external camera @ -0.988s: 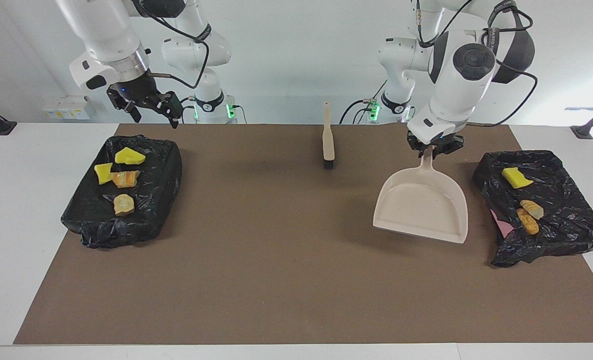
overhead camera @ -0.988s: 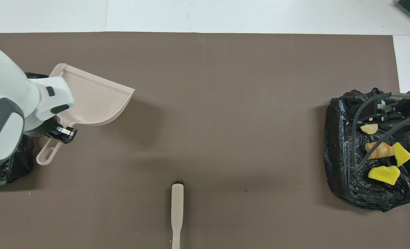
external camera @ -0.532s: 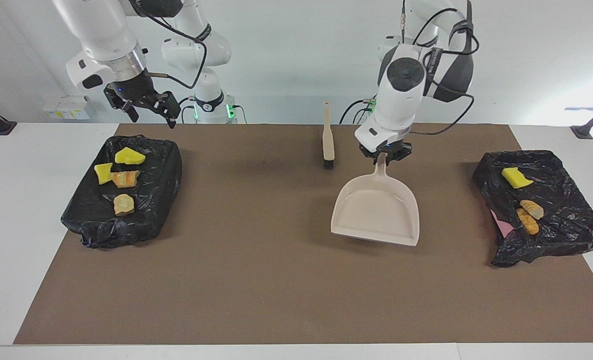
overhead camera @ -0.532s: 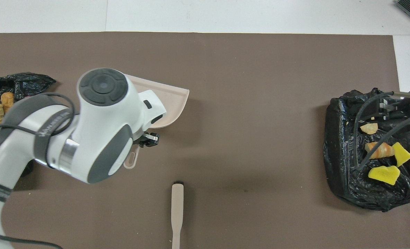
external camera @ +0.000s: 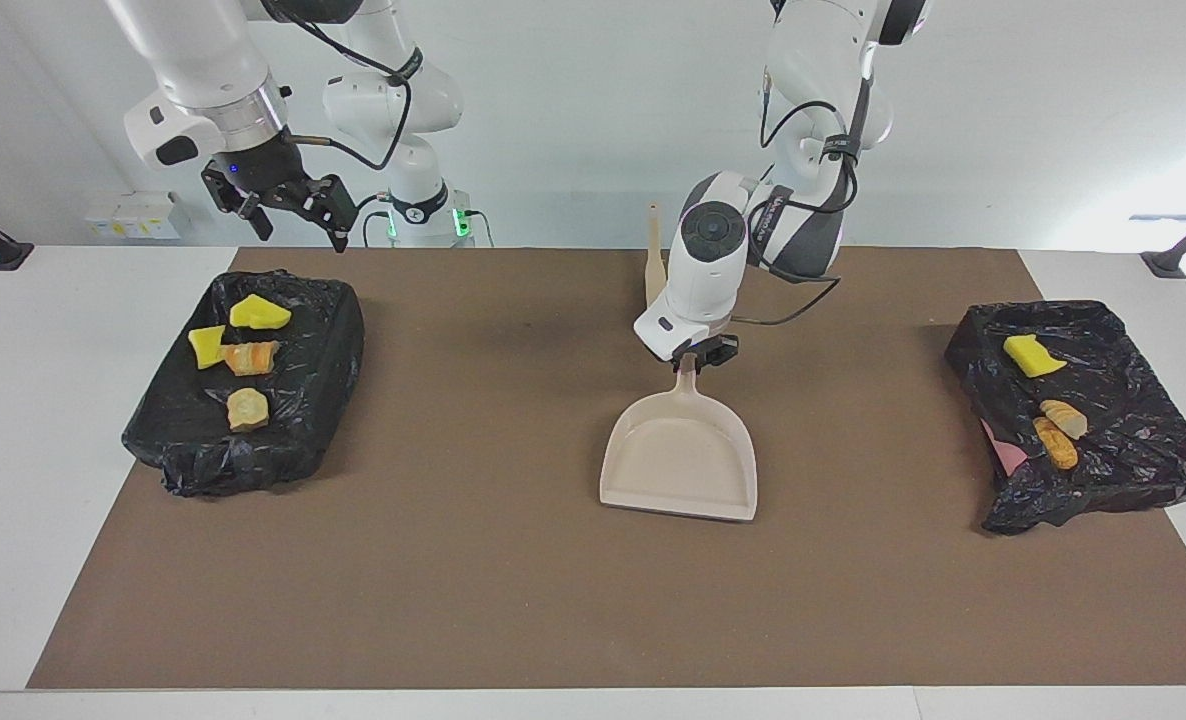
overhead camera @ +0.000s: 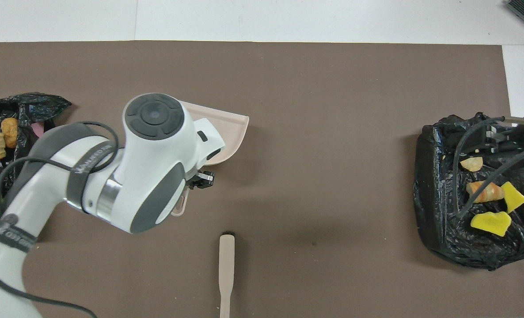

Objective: Sweep and dump trash in bin

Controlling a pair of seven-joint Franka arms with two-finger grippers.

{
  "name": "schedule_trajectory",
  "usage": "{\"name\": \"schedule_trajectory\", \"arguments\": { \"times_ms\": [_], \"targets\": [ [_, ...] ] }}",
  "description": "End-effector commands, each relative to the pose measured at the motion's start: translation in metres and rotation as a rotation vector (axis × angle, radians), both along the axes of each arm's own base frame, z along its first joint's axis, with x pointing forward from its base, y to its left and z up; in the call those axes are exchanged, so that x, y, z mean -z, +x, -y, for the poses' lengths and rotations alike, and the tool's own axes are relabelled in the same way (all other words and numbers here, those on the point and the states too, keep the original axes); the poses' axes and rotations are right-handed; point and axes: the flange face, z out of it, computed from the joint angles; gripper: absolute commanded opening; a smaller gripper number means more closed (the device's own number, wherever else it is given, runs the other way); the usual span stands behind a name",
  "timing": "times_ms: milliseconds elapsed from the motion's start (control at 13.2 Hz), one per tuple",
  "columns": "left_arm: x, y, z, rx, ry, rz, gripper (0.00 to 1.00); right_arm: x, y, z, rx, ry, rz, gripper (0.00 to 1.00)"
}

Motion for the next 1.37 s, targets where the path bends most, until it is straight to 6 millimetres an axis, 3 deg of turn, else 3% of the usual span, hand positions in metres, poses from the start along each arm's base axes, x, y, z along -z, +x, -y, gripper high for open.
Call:
{"name": "schedule_trajectory", "arguments": {
  "times_ms": [0, 76, 152, 304, 380, 532, 684, 836, 1064, 1292],
  "targets": [
    [0.000, -0.004, 0.004, -0.013, -0.014, 0.016, 0.34, -0.007, 0.001, 0.004, -0.027, 0.007, 0.040, 1.00],
    [-0.002, -0.001, 0.001, -0.018, -0.017, 0.019, 0.78, -0.007, 0.001, 0.002, -0.030, 0.007, 0.040, 1.00],
    [-0.007, 0.000, -0.002, -0.027, -0.020, 0.025, 1.00, -0.007, 0.001, 0.002, -0.030, 0.008, 0.040, 1.00],
    [-0.038, 0.007, -0.019, -0.037, -0.037, 0.058, 1.00, -0.007, 0.001, 0.002, -0.031, 0.008, 0.040, 1.00],
    [-0.042, 0.020, -0.038, -0.075, -0.040, 0.069, 1.00, -0.007, 0.001, 0.002, -0.037, 0.009, 0.040, 1.00],
    [-0.066, 0.039, -0.053, -0.115, -0.062, 0.114, 1.00, -0.007, 0.001, 0.002, -0.076, 0.010, 0.040, 1.00],
    [-0.097, 0.065, -0.098, -0.191, -0.077, 0.180, 1.00, -0.007, 0.000, 0.002, -0.086, 0.010, 0.038, 1.00],
    [-0.126, 0.076, -0.137, -0.242, -0.087, 0.215, 1.00, -0.007, 0.000, 0.002, -0.086, 0.010, 0.038, 1.00],
    [-0.155, 0.092, -0.183, -0.204, -0.086, 0.219, 1.00, -0.008, 0.000, 0.002, -0.086, 0.010, 0.038, 1.00],
    [-0.170, 0.100, -0.244, -0.195, -0.074, 0.189, 1.00, -0.008, 0.000, 0.002, -0.086, 0.010, 0.039, 1.00]
  ]
}}
